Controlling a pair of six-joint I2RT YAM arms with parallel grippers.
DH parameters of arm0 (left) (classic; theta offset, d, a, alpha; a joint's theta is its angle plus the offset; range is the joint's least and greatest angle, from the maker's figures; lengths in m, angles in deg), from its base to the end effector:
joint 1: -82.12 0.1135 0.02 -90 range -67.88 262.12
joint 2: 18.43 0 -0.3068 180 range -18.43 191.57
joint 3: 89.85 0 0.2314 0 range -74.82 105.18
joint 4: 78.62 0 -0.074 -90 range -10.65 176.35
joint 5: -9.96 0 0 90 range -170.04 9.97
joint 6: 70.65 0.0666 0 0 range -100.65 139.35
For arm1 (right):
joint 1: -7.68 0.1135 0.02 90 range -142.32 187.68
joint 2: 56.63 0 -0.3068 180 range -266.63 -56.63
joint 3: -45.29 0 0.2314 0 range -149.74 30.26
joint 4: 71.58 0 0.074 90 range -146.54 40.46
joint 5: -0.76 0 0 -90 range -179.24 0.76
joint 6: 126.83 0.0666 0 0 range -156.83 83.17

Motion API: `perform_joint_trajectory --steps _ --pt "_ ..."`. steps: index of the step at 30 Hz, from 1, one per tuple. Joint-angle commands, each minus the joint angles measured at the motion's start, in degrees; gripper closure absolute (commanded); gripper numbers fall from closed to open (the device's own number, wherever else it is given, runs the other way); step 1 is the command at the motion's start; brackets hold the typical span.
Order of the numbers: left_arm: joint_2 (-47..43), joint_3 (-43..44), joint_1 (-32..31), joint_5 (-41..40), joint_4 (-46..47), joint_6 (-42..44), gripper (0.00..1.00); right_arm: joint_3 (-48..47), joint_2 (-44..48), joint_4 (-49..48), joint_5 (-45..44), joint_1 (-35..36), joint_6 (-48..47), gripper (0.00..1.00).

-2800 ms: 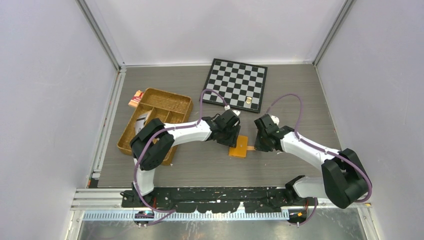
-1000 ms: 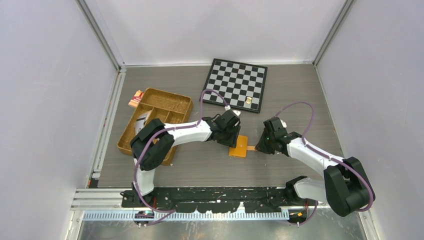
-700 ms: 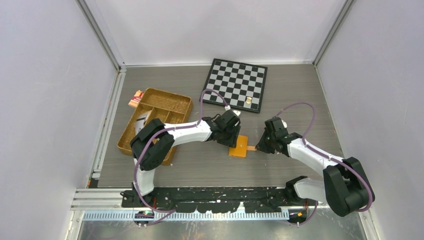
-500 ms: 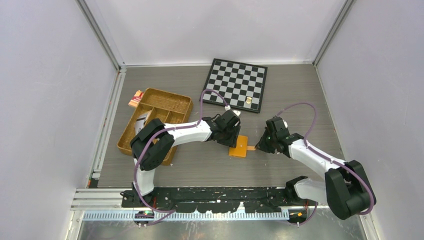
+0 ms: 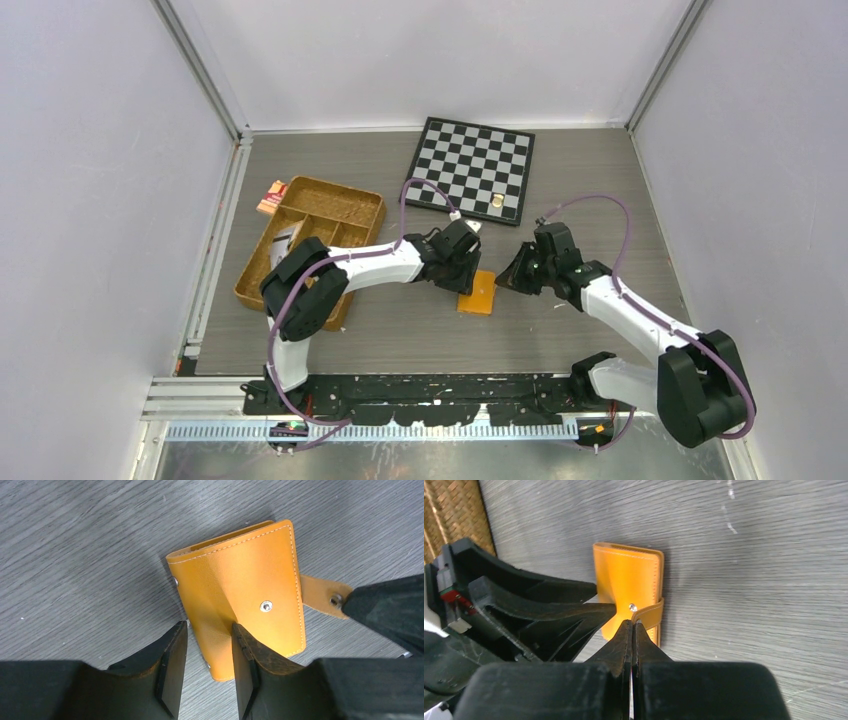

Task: Put the credit cards into the card holder
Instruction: Move the card holder to the center of the board.

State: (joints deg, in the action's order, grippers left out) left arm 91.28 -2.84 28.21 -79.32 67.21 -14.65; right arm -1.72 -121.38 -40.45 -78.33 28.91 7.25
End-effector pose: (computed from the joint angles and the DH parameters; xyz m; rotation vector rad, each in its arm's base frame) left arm 0.2431 -0.3349 0.1953 0.4678 2.6366 -0.5650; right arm 0.1830 0.0846 0.2155 0.4143 2.5101 0.7191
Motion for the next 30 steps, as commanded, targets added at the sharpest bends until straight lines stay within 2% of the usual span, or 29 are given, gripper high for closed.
perform_joint_trajectory --steps 1,9,17,24,30 --pt "0.56 -1.75 -0.05 -1.72 -4.66 1.98 0.61 -2.95 -0.46 -5.80 8.17 -0.02 -1.54 1.00" --pt "0.00 -2.53 -0.05 -1.50 -3.88 1.55 0.62 -2.00 -3.23 -11.17 13.71 0.03 -1.74 1.00" --pt "0.23 -2.54 -0.05 -0.97 -3.46 1.41 0.62 -3.88 -5.68 -7.60 8.54 0.03 -3.21 0.99" --pt "0.24 -2.54 -0.05 -0.97 -3.45 1.26 0.62 -5.41 -8.20 -3.27 8.05 0.04 -5.98 0.99" --pt "0.37 -2.46 -0.05 -0.97 -3.36 1.20 0.62 -5.46 -10.06 -3.45 8.39 0.23 -5.97 0.99"
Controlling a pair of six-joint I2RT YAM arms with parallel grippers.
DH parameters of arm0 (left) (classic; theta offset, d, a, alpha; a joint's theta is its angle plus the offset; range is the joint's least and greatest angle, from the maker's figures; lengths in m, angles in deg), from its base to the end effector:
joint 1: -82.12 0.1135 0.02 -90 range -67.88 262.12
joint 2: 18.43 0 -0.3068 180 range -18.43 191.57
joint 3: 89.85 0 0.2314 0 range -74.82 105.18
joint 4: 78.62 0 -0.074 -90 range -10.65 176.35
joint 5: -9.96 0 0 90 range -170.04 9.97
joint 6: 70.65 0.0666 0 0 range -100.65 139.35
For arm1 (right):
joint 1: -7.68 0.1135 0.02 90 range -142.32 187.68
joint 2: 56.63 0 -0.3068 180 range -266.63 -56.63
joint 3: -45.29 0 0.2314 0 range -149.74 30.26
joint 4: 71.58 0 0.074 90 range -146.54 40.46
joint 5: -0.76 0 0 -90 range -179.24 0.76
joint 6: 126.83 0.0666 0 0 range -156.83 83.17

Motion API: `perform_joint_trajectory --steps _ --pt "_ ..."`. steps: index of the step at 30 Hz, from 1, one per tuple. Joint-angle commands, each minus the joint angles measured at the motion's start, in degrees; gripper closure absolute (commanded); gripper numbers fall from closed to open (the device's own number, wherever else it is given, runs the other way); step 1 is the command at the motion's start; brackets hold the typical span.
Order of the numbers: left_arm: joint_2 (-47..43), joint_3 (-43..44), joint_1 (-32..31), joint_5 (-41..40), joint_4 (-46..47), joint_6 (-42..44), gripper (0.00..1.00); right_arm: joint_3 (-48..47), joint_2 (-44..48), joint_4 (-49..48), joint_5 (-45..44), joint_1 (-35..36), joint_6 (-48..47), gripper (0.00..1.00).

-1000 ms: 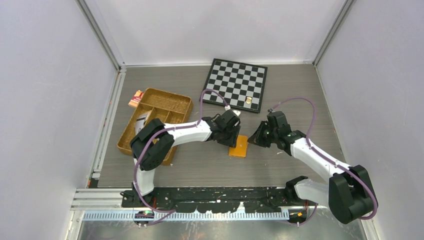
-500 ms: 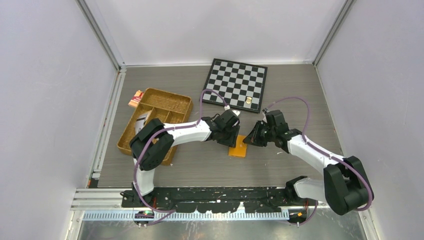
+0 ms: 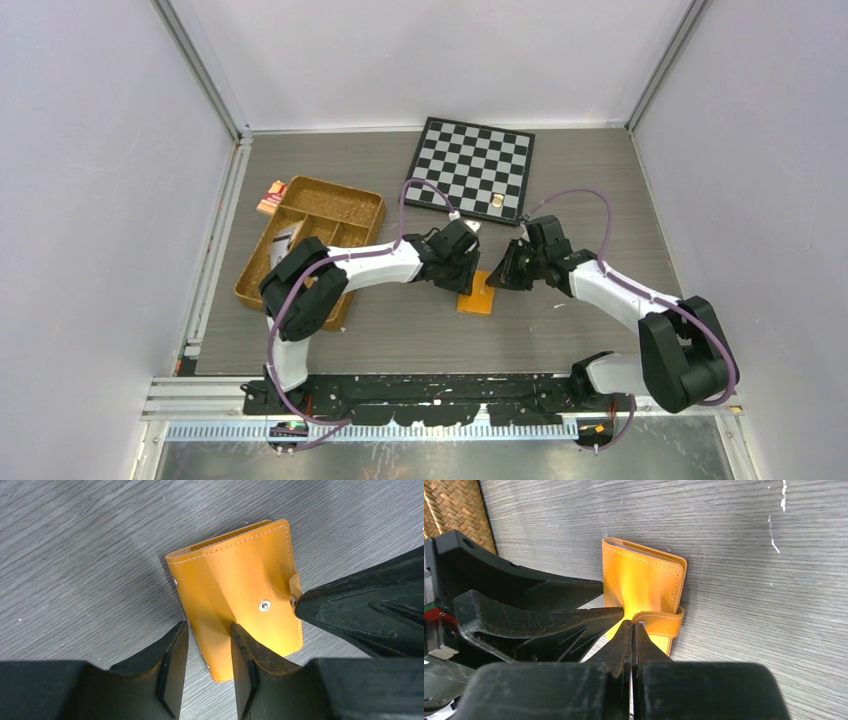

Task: Put the credit cards into the card holder
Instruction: Move the card holder to the center of the board.

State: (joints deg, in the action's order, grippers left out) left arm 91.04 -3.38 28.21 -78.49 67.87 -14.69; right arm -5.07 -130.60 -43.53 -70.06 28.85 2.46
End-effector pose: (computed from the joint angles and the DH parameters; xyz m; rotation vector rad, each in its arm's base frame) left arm 0.2417 -0.3347 0.1951 0.4729 2.6369 -0.5857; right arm 0.2087 0.1043 0.2083 0.2589 2.5943 0.8355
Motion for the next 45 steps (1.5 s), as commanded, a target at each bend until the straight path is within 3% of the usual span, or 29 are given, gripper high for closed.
perform_joint_trajectory --steps 1,31,45 --pt "0.69 -1.87 -0.05 -1.80 -4.00 1.25 0.63 -2.15 -1.12 -0.44 0.09 0.53 -1.21 0.99" --pt "1.31 -1.50 -0.05 -1.80 -3.90 1.42 0.63 -1.46 -7.65 -4.66 -0.30 2.82 -0.25 1.00" --pt "1.40 -1.53 -0.03 -1.80 -4.02 1.42 0.63 1.05 -6.20 -0.73 -4.36 2.83 0.64 0.99"
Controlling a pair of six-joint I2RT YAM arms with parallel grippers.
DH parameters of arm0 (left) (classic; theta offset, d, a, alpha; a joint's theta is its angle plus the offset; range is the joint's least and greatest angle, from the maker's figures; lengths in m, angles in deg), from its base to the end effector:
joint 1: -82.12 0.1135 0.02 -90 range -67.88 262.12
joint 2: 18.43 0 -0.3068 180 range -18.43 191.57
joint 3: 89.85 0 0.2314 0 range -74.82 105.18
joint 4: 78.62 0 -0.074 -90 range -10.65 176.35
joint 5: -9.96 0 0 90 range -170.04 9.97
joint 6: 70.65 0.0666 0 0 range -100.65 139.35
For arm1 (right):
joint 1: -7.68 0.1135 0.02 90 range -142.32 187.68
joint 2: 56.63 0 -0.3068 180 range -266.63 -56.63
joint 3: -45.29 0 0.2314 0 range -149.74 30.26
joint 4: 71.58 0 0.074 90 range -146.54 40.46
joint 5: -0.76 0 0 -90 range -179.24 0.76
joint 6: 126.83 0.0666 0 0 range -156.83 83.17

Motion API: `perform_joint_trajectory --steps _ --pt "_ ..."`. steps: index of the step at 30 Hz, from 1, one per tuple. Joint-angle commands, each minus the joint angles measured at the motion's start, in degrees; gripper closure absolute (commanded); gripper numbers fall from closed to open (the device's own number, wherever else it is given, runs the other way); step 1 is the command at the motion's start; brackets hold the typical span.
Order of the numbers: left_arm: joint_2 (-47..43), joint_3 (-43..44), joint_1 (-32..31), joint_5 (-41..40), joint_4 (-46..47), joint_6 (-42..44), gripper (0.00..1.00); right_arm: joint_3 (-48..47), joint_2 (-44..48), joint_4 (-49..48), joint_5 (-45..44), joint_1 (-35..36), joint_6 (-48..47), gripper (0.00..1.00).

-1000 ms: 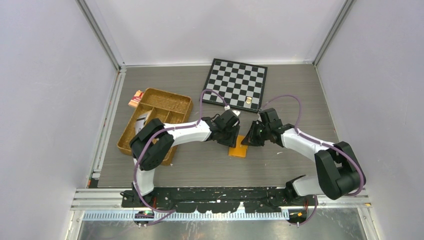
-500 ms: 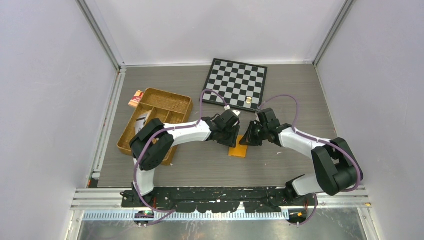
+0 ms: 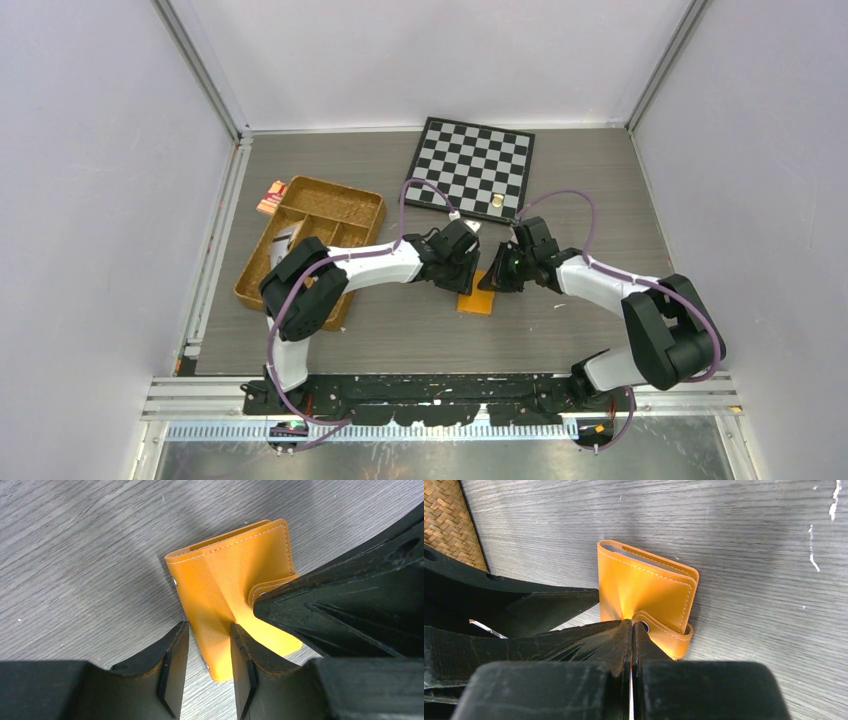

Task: Put the credit cards into the card holder
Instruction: Move the card holder to the center of the board.

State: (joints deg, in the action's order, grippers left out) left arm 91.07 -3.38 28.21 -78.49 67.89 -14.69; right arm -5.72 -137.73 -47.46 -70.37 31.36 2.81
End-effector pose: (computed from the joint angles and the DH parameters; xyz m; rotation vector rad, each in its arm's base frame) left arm 0.2418 -0.3347 0.1949 0.4730 2.6371 -0.5856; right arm 0.2229 0.1213 0.1894 0.2278 2.6524 0.8265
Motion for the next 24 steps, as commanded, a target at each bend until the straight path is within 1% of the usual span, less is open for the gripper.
perform_joint_trajectory --steps 1,4,7,12,16,20,22,24 --pt "1.42 -1.61 -0.05 -1.80 -4.03 1.38 0.63 2.02 1.06 3.27 -4.10 0.31 0.49 0.99" --pt "1.34 -1.60 -0.05 -1.80 -4.10 1.42 0.63 2.16 2.01 3.17 -3.32 0.31 0.95 1.00" --pt "0.72 -2.07 -0.05 -1.81 -3.76 0.98 0.63 0.15 4.40 5.50 -3.86 0.31 0.60 0.99" --pt "-2.72 -6.00 -0.05 3.33 2.15 -2.93 0.63 -5.22 8.63 13.20 -7.82 0.32 -2.05 0.78" --pt "-6.36 -9.49 -0.14 5.83 7.61 -6.62 0.63 -9.25 9.37 19.78 -10.18 1.05 -4.06 0.67" --pt "-10.43 -13.26 -0.14 5.91 11.48 -8.82 0.56 -12.43 8.94 24.52 -14.46 3.43 -4.63 0.53" --pt "-11.88 -14.29 -0.05 5.59 12.25 -9.23 0.51 -14.38 8.29 27.11 -17.83 5.49 -3.59 0.49" --pt "-12.36 -14.42 -0.05 5.77 12.23 -9.21 0.48 -16.06 7.30 29.34 -21.32 7.40 -2.04 0.47"
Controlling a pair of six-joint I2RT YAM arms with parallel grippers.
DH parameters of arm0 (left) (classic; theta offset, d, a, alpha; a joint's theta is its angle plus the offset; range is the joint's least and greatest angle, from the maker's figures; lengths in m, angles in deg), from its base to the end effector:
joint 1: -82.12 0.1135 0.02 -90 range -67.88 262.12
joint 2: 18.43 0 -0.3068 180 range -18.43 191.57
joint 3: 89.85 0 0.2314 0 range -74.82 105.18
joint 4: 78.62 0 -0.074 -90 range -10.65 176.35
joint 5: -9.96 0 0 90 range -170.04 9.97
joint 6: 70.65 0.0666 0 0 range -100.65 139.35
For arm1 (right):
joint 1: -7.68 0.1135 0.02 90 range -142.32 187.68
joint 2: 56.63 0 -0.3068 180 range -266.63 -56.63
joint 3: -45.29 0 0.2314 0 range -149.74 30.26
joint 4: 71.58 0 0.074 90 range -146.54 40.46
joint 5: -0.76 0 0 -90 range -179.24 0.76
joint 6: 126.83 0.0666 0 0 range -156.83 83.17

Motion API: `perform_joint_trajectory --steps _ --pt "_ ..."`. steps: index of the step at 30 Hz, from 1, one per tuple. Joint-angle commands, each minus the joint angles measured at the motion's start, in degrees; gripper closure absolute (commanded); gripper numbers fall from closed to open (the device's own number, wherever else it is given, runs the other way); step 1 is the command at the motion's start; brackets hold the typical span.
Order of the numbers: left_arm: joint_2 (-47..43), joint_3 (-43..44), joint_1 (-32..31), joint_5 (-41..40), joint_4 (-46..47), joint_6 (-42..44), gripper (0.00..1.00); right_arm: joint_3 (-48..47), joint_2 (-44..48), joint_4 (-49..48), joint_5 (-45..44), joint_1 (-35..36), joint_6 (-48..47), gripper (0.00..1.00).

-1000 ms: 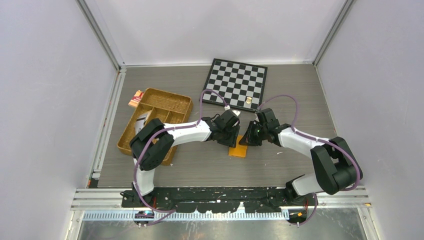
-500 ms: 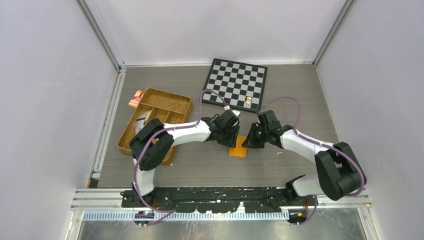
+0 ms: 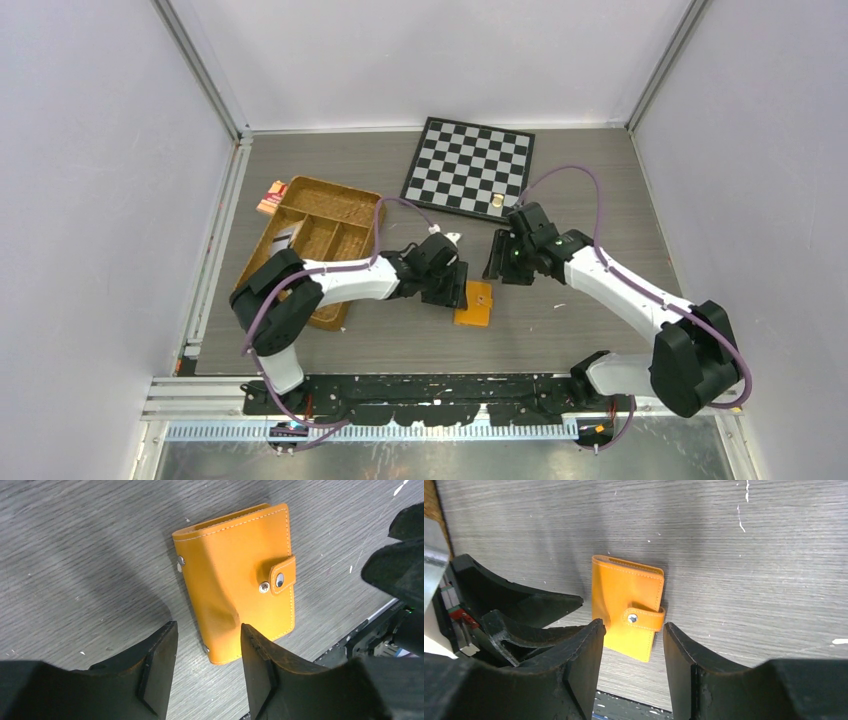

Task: Put the credit cards into the card holder
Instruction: Move the card holder to the center of the board.

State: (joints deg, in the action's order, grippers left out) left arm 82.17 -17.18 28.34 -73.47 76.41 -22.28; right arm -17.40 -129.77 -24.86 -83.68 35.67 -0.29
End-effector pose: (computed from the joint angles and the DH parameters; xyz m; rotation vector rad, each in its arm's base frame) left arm 0.2098 -0.2993 0.1949 0.3355 2.6635 -0.7699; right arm 0.2042 0.1158 0.2473 0.1603 2.6540 0.5273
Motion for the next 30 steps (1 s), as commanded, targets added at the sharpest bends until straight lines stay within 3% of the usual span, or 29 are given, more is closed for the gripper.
perform_joint_trajectory --steps 1,10,18,30 --pt "-3.48 -0.67 -0.19 1.05 3.79 -1.74 0.48 -5.09 -1.25 7.49 -8.92 4.18 1.77 0.46" --pt "-2.62 -2.78 0.52 2.38 8.54 -2.70 0.49 -8.79 -8.81 9.88 -15.30 12.10 6.88 0.49" --pt "-1.83 -5.10 0.52 1.56 11.72 -3.46 0.57 -8.58 -12.11 8.67 -15.96 13.04 8.68 0.50" --pt "-1.82 -6.06 0.52 1.16 12.21 -3.47 0.61 -8.11 -15.20 5.44 -14.48 13.85 9.67 0.57"
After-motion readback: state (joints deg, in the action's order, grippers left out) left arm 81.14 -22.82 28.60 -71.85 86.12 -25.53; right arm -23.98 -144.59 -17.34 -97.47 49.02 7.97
